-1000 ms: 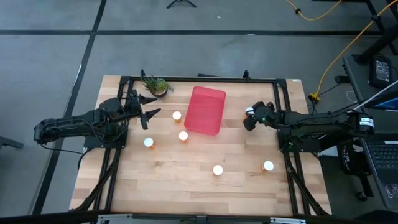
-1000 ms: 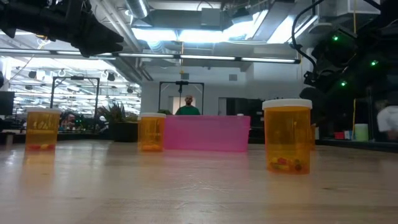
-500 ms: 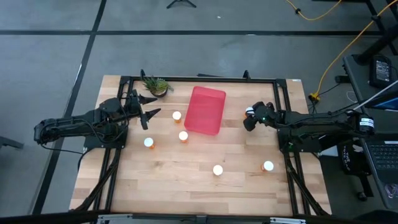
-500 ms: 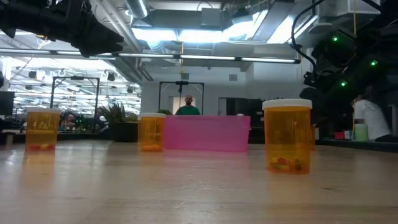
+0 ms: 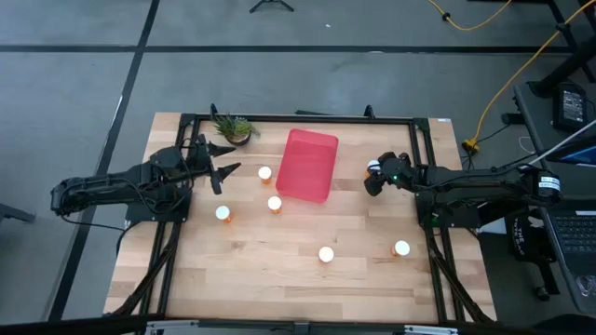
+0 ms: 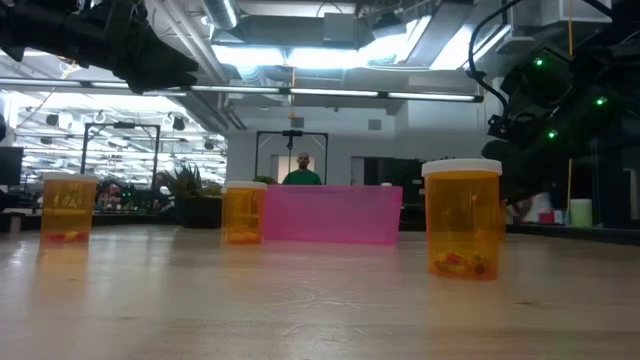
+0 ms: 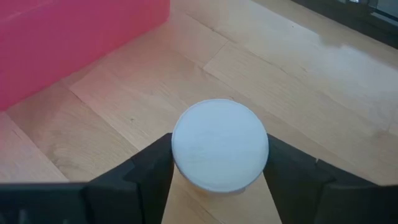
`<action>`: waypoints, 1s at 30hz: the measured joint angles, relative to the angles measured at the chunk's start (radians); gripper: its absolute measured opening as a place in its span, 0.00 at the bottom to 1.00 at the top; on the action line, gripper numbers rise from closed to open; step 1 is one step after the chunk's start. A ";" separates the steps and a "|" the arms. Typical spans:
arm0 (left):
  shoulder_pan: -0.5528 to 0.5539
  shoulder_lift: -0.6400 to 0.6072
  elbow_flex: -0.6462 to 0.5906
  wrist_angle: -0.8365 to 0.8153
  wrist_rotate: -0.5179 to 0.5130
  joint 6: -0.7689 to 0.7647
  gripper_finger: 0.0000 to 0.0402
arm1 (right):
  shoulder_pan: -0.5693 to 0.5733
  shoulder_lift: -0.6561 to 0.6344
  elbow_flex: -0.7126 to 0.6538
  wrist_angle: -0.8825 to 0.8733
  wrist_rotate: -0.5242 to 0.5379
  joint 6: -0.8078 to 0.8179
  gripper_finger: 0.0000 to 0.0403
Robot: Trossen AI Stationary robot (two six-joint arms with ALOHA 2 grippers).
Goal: Pick and place pill bottles into a basket
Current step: Put the orange pill bottle into the red bin
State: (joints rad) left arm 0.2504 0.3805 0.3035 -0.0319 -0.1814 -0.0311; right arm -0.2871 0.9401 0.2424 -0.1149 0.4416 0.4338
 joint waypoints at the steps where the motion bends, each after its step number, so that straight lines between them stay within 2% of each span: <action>1: 0.000 0.000 0.000 0.000 0.000 0.000 0.62 | 0.000 0.000 0.000 0.004 0.000 -0.003 0.55; 8: 0.000 0.000 0.000 0.000 -0.005 0.026 0.62 | 0.000 -0.001 0.043 0.024 -0.005 -0.040 0.53; 13: 0.000 0.000 0.000 0.001 -0.007 0.026 0.62 | 0.000 -0.001 0.126 0.000 -0.059 -0.100 0.55; 23: 0.000 0.000 0.000 0.001 -0.007 0.026 0.62 | 0.029 -0.001 0.384 -0.335 -0.106 -0.112 0.54; 30: 0.000 0.000 0.000 0.002 -0.008 0.026 0.62 | 0.109 -0.007 0.524 -0.386 -0.110 -0.179 0.54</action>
State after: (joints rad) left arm 0.2501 0.3805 0.3035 -0.0303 -0.1890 -0.0048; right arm -0.1780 0.9330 0.7667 -0.5005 0.3311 0.2544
